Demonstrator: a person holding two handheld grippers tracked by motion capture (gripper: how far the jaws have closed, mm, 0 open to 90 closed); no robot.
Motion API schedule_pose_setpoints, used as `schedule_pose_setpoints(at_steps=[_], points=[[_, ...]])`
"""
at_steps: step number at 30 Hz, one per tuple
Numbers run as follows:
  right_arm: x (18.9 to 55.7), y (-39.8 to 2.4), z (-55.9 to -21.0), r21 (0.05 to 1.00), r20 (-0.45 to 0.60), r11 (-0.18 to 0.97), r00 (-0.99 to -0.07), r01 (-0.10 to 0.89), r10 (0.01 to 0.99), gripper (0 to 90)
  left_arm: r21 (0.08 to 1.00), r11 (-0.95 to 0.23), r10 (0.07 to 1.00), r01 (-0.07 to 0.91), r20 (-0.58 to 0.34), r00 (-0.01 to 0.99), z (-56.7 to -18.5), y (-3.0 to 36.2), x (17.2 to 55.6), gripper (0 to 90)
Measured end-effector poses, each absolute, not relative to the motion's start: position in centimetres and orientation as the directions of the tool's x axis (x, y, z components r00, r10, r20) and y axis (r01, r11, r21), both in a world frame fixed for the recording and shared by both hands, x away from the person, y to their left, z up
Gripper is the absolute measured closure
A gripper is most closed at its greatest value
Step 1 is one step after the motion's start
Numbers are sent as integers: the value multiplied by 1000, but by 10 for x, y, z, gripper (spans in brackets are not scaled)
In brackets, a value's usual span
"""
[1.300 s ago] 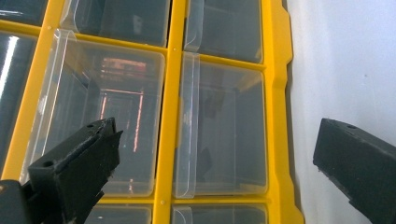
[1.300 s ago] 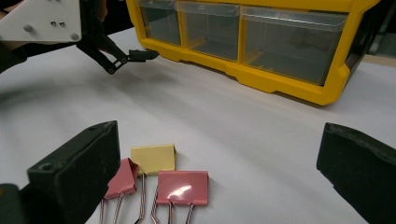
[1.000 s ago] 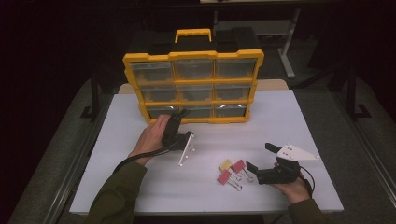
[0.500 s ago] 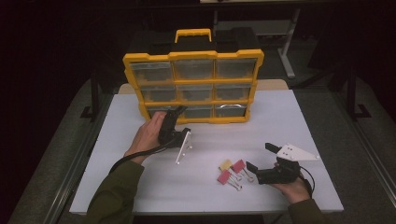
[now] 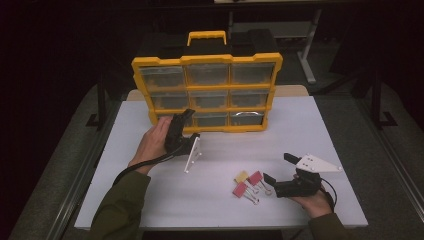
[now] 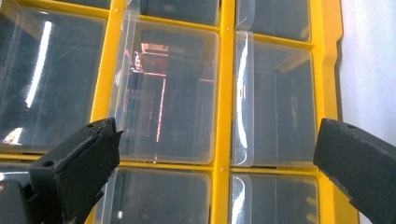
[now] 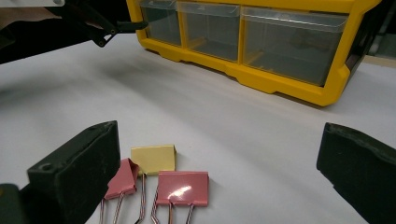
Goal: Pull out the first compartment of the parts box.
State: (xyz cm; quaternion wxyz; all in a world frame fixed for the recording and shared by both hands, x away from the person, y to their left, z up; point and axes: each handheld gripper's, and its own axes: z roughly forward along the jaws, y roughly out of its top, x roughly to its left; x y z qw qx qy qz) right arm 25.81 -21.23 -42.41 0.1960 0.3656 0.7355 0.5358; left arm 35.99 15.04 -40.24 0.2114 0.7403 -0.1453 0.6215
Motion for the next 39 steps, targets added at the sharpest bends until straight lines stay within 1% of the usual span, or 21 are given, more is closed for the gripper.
schedule_pose_setpoints(at_steps=[26,31,32,38,39], points=[[259,-211,-424,931,104,159,-658,328,746,0,145,-887,74,-438,982,175,-387,167,362,0],[259,-212,-424,931,104,159,-658,327,746,0,135,-893,67,-429,983,168,-385,168,362,0],[259,-212,-424,931,104,159,-658,327,746,0,121,-899,56,-420,985,165,-383,169,361,0],[258,-212,-424,932,103,159,-658,327,746,0,116,-904,54,-412,986,158,-380,171,361,0],[258,-212,-424,932,103,159,-658,327,746,0,129,-898,67,-420,985,159,-380,171,362,0]])
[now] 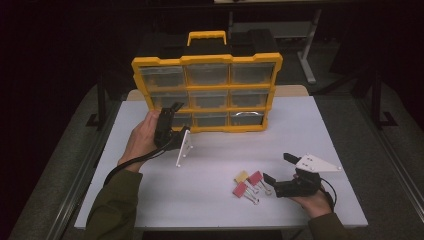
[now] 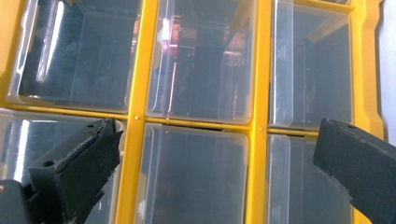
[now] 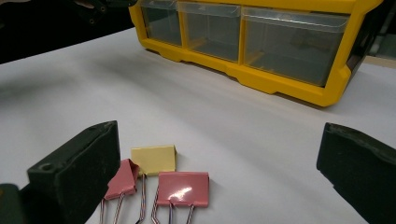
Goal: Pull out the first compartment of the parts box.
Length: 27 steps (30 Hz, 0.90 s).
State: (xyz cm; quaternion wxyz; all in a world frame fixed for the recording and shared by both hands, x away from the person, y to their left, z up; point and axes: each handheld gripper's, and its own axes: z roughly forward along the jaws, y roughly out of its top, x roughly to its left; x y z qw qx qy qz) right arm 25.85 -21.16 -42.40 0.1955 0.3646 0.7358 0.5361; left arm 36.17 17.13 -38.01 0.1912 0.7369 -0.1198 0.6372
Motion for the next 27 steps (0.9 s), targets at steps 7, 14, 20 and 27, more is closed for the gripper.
schedule_pose_setpoints(at_steps=[7,14,20,27], points=[[259,-212,-424,932,104,158,-657,327,746,0,125,-900,69,-418,987,146,-377,173,362,0],[258,-212,-424,932,106,156,-656,328,747,0,122,-901,69,-417,988,141,-371,174,361,0],[259,-212,-424,932,101,159,-655,326,749,0,127,-906,80,-403,988,131,-361,177,362,0],[259,-213,-425,932,103,157,-653,327,750,0,123,-909,83,-397,990,118,-352,177,364,0]])
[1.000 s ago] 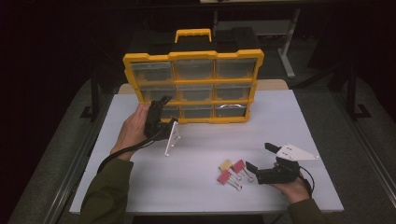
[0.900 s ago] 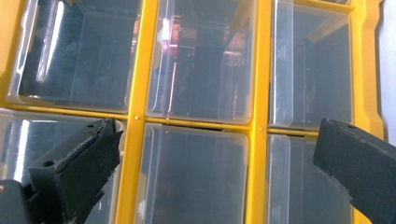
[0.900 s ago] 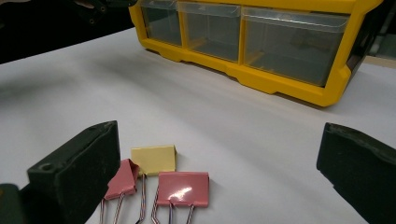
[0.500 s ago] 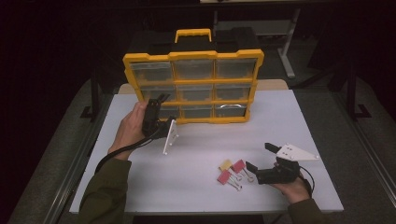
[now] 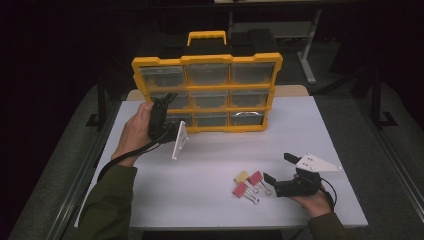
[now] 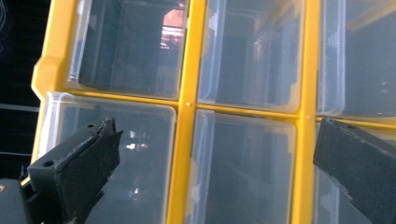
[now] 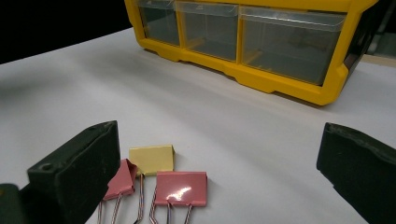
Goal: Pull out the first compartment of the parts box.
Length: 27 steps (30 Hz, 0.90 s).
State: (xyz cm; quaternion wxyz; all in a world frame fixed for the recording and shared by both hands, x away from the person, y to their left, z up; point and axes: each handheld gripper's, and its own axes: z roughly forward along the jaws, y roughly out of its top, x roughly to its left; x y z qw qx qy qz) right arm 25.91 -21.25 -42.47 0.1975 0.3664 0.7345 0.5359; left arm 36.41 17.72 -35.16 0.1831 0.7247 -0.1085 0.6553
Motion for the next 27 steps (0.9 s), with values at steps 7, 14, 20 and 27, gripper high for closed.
schedule_pose_setpoints(at_steps=[7,14,20,27], points=[[259,-213,-425,932,105,155,-653,329,750,0,119,-911,86,-396,991,100,-340,178,367,0],[259,-213,-425,931,107,153,-651,330,752,0,123,-914,97,-387,991,88,-332,181,368,1],[259,-213,-425,932,106,154,-651,329,751,0,121,-915,97,-384,992,82,-325,182,370,1],[259,-213,-425,932,106,153,-652,329,751,0,110,-921,91,-373,994,67,-313,185,373,2]])
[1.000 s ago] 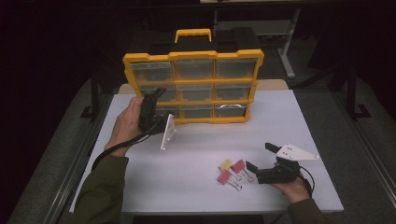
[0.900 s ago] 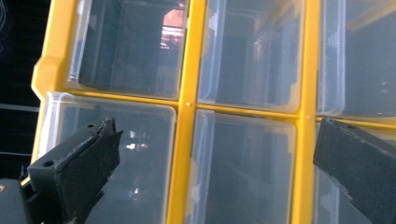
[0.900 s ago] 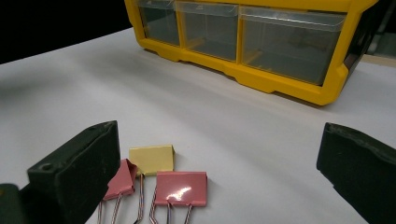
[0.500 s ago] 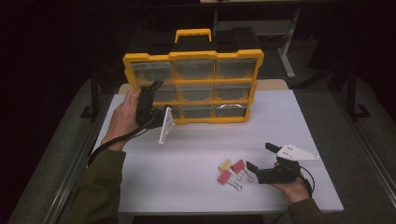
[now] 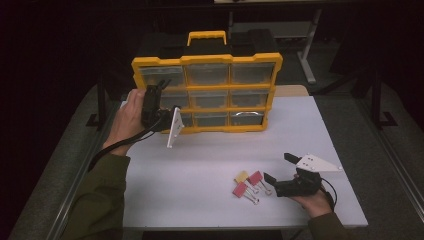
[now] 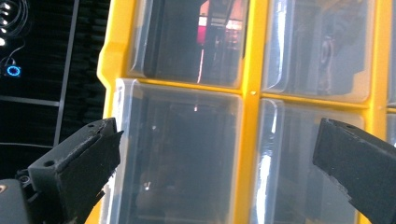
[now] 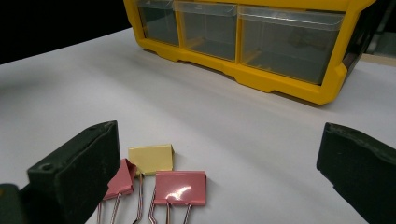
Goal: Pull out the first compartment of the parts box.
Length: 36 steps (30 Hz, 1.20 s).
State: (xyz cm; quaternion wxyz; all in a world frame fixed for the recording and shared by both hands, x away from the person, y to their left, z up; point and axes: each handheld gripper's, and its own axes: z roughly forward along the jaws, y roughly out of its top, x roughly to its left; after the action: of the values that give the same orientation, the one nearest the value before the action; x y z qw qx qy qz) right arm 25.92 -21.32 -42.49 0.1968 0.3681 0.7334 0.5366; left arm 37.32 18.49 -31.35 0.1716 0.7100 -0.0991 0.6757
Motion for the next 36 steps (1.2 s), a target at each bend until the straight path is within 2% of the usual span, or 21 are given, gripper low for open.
schedule_pose_setpoints(at_steps=[3,5,13,15,19,25,36], points=[[259,-213,-425,932,106,154,-652,328,751,0,107,-923,89,-370,994,66,-311,186,374,3],[259,-213,-425,933,105,154,-653,327,751,0,107,-923,89,-369,994,66,-309,186,375,55],[259,-213,-425,933,105,153,-652,327,750,0,93,-931,82,-353,996,47,-300,189,378,66],[259,-213,-425,933,105,153,-652,327,751,0,90,-932,79,-350,996,44,-298,190,379,139],[259,-213,-425,933,104,153,-652,326,751,0,87,-935,80,-344,996,36,-295,191,381,170],[259,-214,-425,933,105,153,-651,326,752,0,76,-941,71,-331,997,27,-290,193,383,280],[259,-213,-425,933,105,152,-652,326,751,0,71,-951,74,-300,997,0,-281,196,385,362]])
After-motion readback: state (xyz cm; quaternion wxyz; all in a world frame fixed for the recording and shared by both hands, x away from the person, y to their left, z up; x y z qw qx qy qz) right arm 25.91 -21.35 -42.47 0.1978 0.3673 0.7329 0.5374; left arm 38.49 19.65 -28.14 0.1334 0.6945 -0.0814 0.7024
